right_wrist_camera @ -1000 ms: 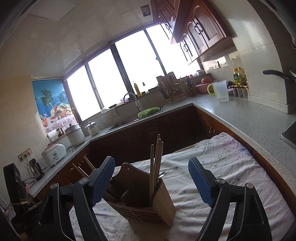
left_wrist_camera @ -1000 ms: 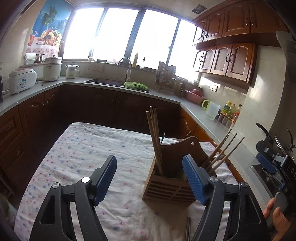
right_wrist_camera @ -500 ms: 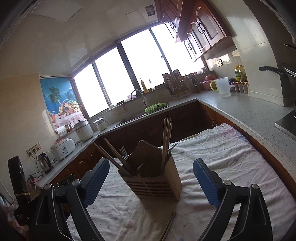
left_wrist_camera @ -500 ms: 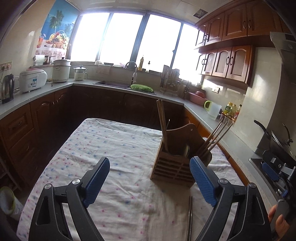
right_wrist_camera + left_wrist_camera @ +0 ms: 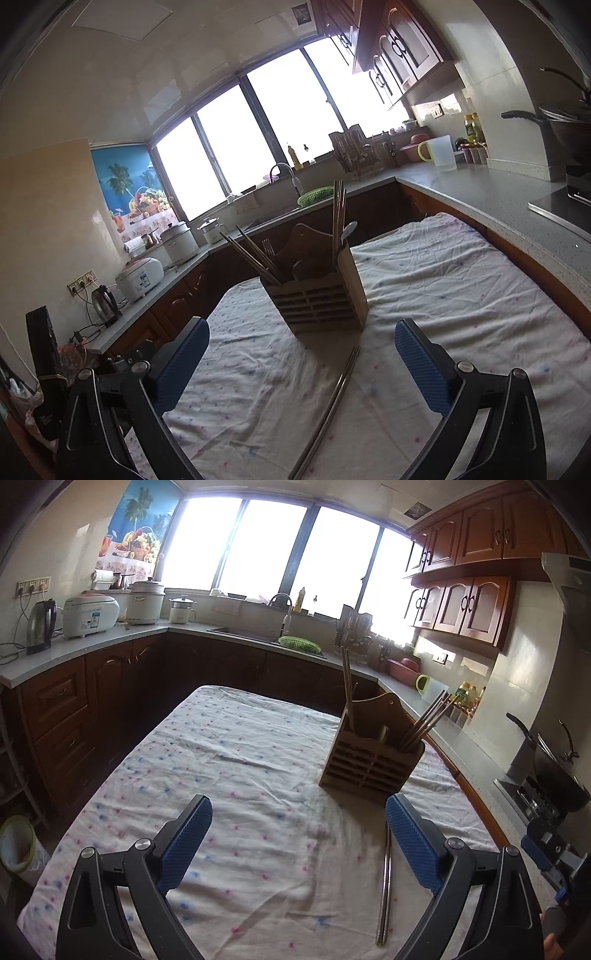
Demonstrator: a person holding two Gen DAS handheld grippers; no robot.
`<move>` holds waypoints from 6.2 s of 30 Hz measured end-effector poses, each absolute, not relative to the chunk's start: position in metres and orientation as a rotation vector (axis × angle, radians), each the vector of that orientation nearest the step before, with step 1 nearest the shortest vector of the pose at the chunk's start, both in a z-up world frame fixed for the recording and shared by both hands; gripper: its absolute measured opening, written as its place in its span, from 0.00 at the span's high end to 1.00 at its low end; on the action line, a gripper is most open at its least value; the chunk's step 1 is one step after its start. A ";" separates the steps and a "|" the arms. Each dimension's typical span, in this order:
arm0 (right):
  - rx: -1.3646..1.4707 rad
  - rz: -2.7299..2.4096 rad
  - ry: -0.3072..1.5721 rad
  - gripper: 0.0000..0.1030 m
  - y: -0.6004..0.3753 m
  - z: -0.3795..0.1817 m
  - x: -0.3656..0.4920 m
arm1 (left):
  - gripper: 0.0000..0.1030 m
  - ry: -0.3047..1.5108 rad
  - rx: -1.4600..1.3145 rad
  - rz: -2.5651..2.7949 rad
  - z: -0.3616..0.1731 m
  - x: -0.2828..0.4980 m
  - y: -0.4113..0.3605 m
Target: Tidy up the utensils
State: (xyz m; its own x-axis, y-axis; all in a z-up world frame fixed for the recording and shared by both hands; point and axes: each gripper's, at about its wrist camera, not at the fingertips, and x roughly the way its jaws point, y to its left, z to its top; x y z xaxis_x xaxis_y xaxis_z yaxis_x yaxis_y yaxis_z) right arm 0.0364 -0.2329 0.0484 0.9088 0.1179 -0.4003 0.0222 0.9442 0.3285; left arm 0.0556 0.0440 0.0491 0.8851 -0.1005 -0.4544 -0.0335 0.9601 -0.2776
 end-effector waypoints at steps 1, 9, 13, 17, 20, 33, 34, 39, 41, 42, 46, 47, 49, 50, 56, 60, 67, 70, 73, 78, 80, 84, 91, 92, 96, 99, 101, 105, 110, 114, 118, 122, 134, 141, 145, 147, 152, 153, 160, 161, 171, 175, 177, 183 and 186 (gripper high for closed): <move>0.331 0.050 0.439 0.01 -0.231 0.044 0.032 | 0.06 0.482 -0.285 -0.036 0.049 0.050 0.046; 0.315 0.050 0.435 0.01 -0.227 0.035 0.005 | 0.05 0.468 -0.281 -0.051 0.050 0.022 0.053; 0.258 0.024 0.337 0.00 -0.223 0.059 -0.014 | 0.01 0.392 -0.234 -0.022 0.059 0.002 0.049; 0.151 -0.034 0.238 0.00 -0.214 0.071 -0.034 | 0.01 0.319 -0.177 0.027 0.054 -0.018 0.037; 0.095 -0.063 0.221 0.00 -0.209 0.061 -0.043 | 0.01 0.308 -0.142 0.035 0.043 -0.028 0.026; 0.066 -0.125 0.298 0.00 -0.211 0.012 -0.045 | 0.01 0.309 -0.035 0.104 0.005 -0.045 0.001; 0.064 -0.126 0.297 0.00 -0.211 0.011 -0.046 | 0.01 0.312 -0.034 0.107 0.005 -0.044 0.001; 0.047 -0.130 0.299 0.00 -0.209 0.012 -0.049 | 0.01 0.317 -0.018 0.125 0.005 -0.046 0.002; 0.048 -0.124 0.291 0.00 -0.208 0.012 -0.052 | 0.01 0.319 -0.011 0.128 0.004 -0.046 0.004; 0.046 -0.122 0.287 0.00 -0.206 0.011 -0.054 | 0.01 0.322 -0.006 0.131 0.003 -0.046 0.005; 0.040 -0.124 0.290 0.00 -0.206 0.008 -0.057 | 0.01 0.327 0.006 0.133 0.000 -0.048 0.006; 0.045 -0.123 0.294 0.00 -0.206 0.006 -0.058 | 0.01 0.327 0.007 0.130 0.000 -0.049 0.005; 0.059 -0.127 0.305 0.00 -0.208 0.004 -0.057 | 0.01 0.326 0.011 0.126 -0.002 -0.050 0.005; 0.064 -0.129 0.307 0.00 -0.210 0.003 -0.057 | 0.01 0.330 0.014 0.122 -0.002 -0.050 0.005; 0.083 -0.138 0.318 0.00 -0.214 -0.002 -0.061 | 0.01 0.345 0.019 0.103 -0.004 -0.054 0.003; 0.074 -0.138 0.322 0.00 -0.213 -0.004 -0.061 | 0.01 0.357 0.016 0.096 -0.003 -0.055 0.003; 0.072 -0.142 0.329 0.00 -0.214 -0.004 -0.062 | 0.01 0.380 0.004 0.087 -0.002 -0.055 0.002; 0.073 -0.145 0.332 0.00 -0.213 -0.004 -0.062 | 0.01 0.389 0.001 0.082 -0.001 -0.055 0.001; 0.074 -0.144 0.332 0.00 -0.213 -0.004 -0.062 | 0.01 0.380 0.007 0.085 0.000 -0.056 0.000; 0.072 -0.141 0.333 0.00 -0.212 -0.005 -0.061 | 0.01 0.378 0.013 0.082 -0.002 -0.058 -0.003; 0.073 -0.140 0.333 0.00 -0.212 -0.005 -0.062 | 0.01 0.382 0.015 0.079 -0.002 -0.058 -0.003; 0.073 -0.140 0.334 0.00 -0.212 -0.006 -0.062 | 0.01 0.389 0.012 0.076 -0.001 -0.058 -0.004; 0.074 -0.140 0.333 0.00 -0.213 -0.006 -0.062 | 0.01 0.391 0.008 0.076 -0.001 -0.058 -0.004; 0.074 -0.140 0.333 0.00 -0.212 -0.006 -0.062 | 0.01 0.394 0.006 0.077 -0.001 -0.058 -0.004; 0.075 -0.137 0.331 0.00 -0.211 -0.005 -0.061 | 0.01 0.397 0.000 0.079 0.000 -0.057 -0.003; 0.075 -0.135 0.331 0.00 -0.211 -0.005 -0.061 | 0.01 0.401 -0.001 0.078 0.000 -0.057 -0.003; 0.076 -0.135 0.331 0.00 -0.210 -0.004 -0.061 | 0.01 0.400 -0.002 0.079 0.001 -0.057 -0.003; 0.077 -0.133 0.329 0.00 -0.209 -0.003 -0.061 | 0.01 0.401 -0.003 0.076 0.001 -0.056 -0.004; 0.077 -0.128 0.330 0.00 -0.207 -0.001 -0.059 | 0.01 0.404 -0.002 0.074 0.000 -0.056 -0.004; 0.077 -0.124 0.330 0.00 -0.207 0.001 -0.059 | 0.01 0.406 -0.003 0.074 0.000 -0.055 -0.005; 0.079 -0.121 0.330 0.00 -0.206 0.002 -0.058 | 0.01 0.418 -0.008 0.066 0.000 -0.053 -0.006; 0.082 -0.116 0.328 0.00 -0.205 0.004 -0.059 | 0.01 0.415 -0.007 0.075 0.001 -0.053 -0.006; 0.085 -0.098 0.332 0.00 -0.205 0.006 -0.054 | 0.01 0.427 -0.008 0.070 0.003 -0.051 -0.008; 0.088 -0.097 0.334 0.00 -0.206 0.005 -0.054 | 0.01 0.433 -0.007 0.066 0.004 -0.049 -0.010; 0.089 -0.098 0.336 0.00 -0.207 0.005 -0.053 | 0.01 0.434 -0.006 0.069 0.005 -0.048 -0.012; 0.089 -0.097 0.336 0.00 -0.207 0.005 -0.052 | 0.01 0.436 -0.009 0.067 0.005 -0.049 -0.012; 0.089 -0.097 0.335 0.00 -0.207 0.006 -0.053 | 0.01 0.437 -0.011 0.070 0.006 -0.049 -0.013; 0.089 -0.096 0.335 0.00 -0.207 0.006 -0.052 | 0.01 0.436 -0.010 0.070 0.006 -0.049 -0.013; 0.089 -0.094 0.334 0.00 -0.207 0.005 -0.050 | 0.01 0.434 -0.009 0.070 0.006 -0.047 -0.014; 0.089 -0.095 0.334 0.00 -0.207 0.005 -0.050 | 0.01 0.434 -0.008 0.070 0.006 -0.047 -0.014; 0.090 -0.095 0.337 0.00 -0.207 0.005 -0.049 | 0.01 0.437 -0.011 0.069 0.007 -0.047 -0.015; 0.089 -0.094 0.337 0.00 -0.207 0.005 -0.049 | 0.01 0.438 -0.014 0.067 0.008 -0.047 -0.015; 0.089 -0.094 0.339 0.00 -0.207 0.005 -0.049 | 0.01 0.440 -0.016 0.067 0.008 -0.046 -0.015; 0.090 -0.095 0.341 0.00 -0.207 0.005 -0.048 | 0.01 0.443 -0.018 0.066 0.009 -0.046 -0.015; 0.091 -0.094 0.341 0.00 -0.207 0.005 -0.048 | 0.01 0.444 -0.019 0.066 0.009 -0.045 -0.016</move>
